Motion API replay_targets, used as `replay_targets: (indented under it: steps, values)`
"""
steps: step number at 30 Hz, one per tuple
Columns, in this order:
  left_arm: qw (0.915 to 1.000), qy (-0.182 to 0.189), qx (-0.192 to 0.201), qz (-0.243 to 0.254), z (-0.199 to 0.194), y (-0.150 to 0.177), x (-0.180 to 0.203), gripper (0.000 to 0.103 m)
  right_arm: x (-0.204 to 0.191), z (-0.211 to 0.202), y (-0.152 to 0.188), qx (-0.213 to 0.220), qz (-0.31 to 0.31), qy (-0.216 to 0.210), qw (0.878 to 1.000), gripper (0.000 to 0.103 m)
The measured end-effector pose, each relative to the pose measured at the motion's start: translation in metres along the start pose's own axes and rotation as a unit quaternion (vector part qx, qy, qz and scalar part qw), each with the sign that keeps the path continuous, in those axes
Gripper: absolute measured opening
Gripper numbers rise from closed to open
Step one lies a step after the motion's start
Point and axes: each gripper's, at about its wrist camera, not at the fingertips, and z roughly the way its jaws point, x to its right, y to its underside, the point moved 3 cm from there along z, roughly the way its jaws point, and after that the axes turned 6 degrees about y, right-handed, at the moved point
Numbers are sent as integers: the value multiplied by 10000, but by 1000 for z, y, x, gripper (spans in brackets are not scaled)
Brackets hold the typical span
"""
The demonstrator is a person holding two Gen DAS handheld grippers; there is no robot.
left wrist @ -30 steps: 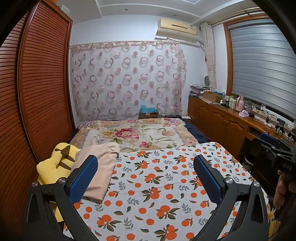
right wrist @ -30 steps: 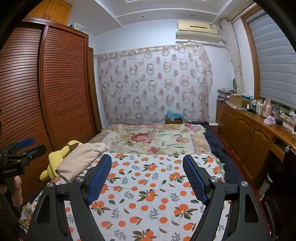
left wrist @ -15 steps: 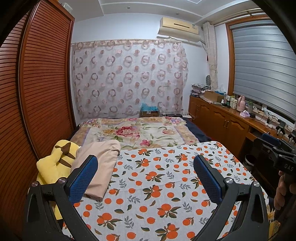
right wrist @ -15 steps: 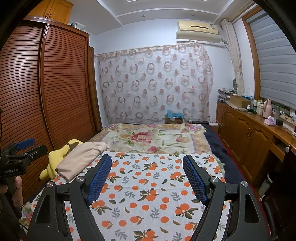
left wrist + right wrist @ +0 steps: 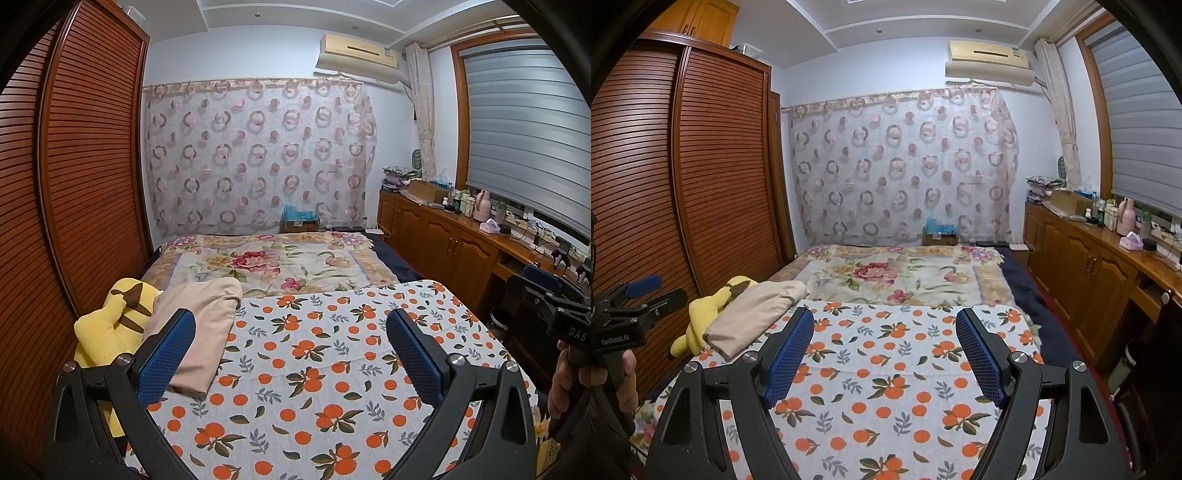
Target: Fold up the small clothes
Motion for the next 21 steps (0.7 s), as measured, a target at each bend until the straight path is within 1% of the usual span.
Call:
replay_targets:
  steps: [21]
  values:
    - [10000, 10, -7, -20, 1, 0, -1, 103, 9, 2, -2, -12, -37, 1, 10000, 81]
